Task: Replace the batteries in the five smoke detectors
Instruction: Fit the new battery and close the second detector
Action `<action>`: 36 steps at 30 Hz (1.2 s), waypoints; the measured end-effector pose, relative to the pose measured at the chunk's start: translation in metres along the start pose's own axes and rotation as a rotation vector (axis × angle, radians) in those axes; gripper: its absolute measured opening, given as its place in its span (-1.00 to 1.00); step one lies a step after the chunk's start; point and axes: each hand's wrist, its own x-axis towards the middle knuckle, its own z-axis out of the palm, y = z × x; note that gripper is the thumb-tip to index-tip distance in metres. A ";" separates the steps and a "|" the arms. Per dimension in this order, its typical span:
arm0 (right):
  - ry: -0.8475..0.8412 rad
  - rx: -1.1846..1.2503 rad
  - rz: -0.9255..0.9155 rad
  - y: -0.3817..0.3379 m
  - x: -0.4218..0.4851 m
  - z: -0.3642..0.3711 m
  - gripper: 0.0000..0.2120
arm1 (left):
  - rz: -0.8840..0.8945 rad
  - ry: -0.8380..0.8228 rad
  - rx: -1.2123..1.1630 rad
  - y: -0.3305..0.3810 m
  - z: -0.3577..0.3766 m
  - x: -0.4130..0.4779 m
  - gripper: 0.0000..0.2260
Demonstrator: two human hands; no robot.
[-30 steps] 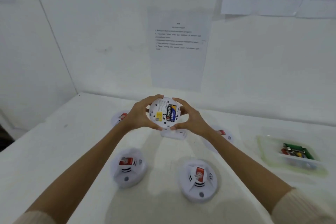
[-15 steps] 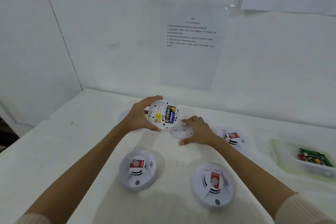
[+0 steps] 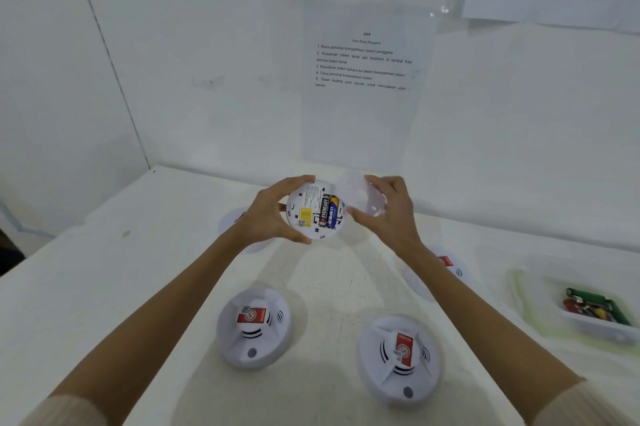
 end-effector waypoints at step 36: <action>-0.233 -0.232 -0.421 -0.016 0.008 0.005 -0.57 | 0.085 0.046 0.042 0.024 0.014 0.003 -0.19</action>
